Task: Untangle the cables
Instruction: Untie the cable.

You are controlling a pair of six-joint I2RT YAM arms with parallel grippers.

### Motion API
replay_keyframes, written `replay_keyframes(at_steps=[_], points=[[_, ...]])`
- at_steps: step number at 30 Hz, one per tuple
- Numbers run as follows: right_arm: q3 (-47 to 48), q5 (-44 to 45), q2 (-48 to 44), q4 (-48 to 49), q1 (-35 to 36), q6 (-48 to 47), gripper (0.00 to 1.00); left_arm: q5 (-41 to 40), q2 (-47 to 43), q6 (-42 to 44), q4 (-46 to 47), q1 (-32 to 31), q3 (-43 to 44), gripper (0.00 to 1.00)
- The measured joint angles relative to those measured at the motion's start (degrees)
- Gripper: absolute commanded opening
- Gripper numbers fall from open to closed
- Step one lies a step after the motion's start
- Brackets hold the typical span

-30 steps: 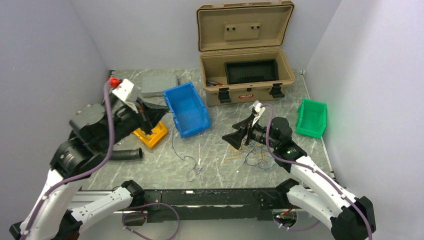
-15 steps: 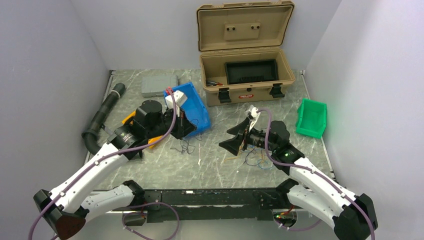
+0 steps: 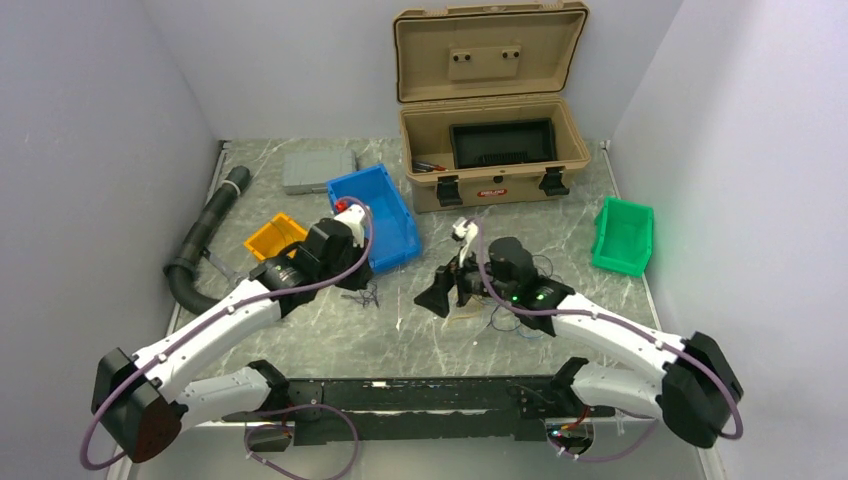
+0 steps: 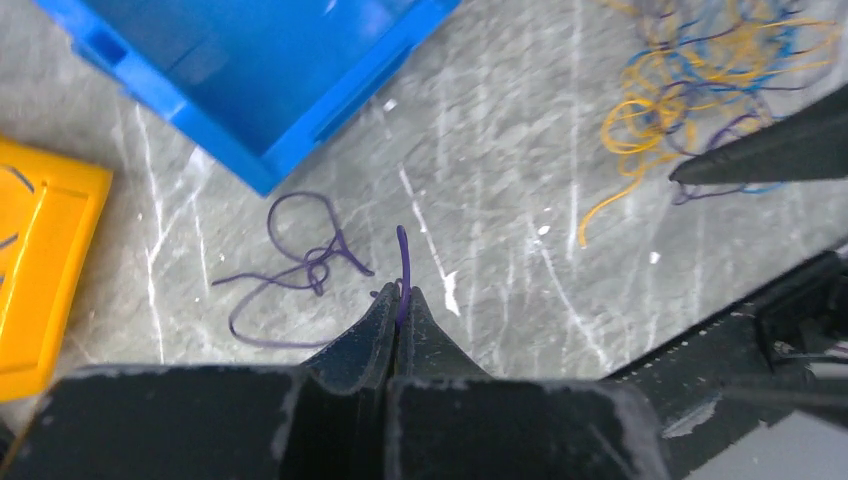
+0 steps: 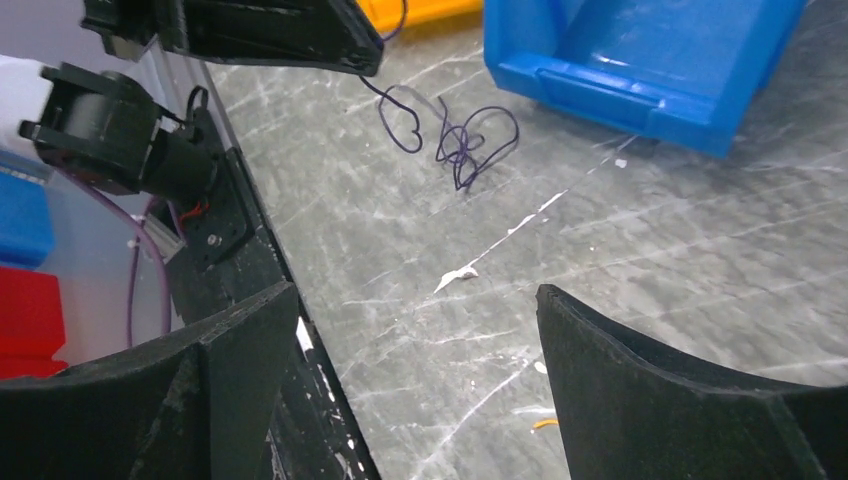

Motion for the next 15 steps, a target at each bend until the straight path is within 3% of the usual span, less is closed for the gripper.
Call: replay_keyframes(at_steps=[5,12,15], points=[[2.01,3.08,7.13,1.42,4.79,1.09,0.92,-3.58,3.28,-2.16,-0.11,0.48,-2.89,0.00],[3.15,5.18,12.83,3.21,6.91,1.55,0.92,-4.35,8.50,-3.93,2.62,1.86,-7.85,0.09],[3.41,5.84,13.20,3.89,7.15,1.57,0.92,-5.07,11.43,-4.13,3.43,1.88,-7.93,0.27]])
